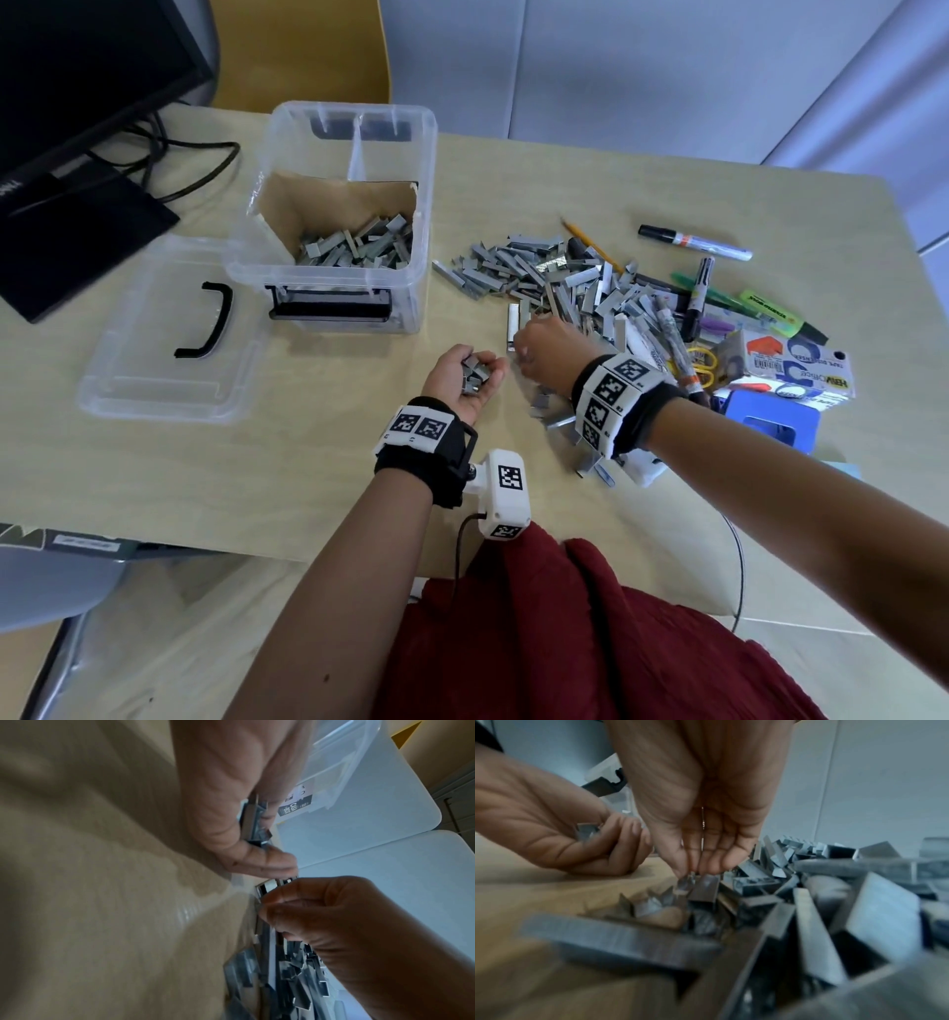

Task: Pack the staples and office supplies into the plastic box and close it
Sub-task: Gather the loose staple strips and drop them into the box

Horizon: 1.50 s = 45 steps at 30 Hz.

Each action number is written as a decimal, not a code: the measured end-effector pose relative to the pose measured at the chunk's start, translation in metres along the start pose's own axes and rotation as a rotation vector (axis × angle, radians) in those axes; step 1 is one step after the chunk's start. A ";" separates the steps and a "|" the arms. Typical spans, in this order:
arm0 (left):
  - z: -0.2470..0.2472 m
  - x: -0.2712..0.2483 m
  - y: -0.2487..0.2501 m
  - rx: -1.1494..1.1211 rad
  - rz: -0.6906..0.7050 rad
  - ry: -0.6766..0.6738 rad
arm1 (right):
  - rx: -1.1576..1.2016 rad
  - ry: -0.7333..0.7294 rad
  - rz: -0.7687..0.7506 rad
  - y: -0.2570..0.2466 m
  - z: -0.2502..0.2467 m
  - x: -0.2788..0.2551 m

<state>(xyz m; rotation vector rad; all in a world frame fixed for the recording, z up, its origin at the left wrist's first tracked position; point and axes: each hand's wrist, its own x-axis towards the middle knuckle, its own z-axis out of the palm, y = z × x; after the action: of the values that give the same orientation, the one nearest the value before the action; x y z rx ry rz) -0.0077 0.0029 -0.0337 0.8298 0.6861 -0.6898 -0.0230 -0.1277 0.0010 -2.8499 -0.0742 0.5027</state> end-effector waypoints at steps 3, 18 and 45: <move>0.000 -0.001 -0.001 -0.008 -0.004 -0.019 | 0.110 0.020 0.083 0.005 -0.001 0.003; 0.008 -0.003 -0.008 -0.019 -0.059 -0.038 | 0.061 -0.019 -0.062 0.014 -0.013 -0.022; 0.001 -0.007 -0.015 0.018 0.010 -0.070 | 0.039 -0.011 -0.092 0.025 -0.001 -0.018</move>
<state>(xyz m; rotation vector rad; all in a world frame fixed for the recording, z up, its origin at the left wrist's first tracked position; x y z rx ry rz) -0.0225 -0.0034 -0.0339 0.8213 0.6130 -0.7142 -0.0396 -0.1539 0.0021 -2.7913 -0.1947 0.4945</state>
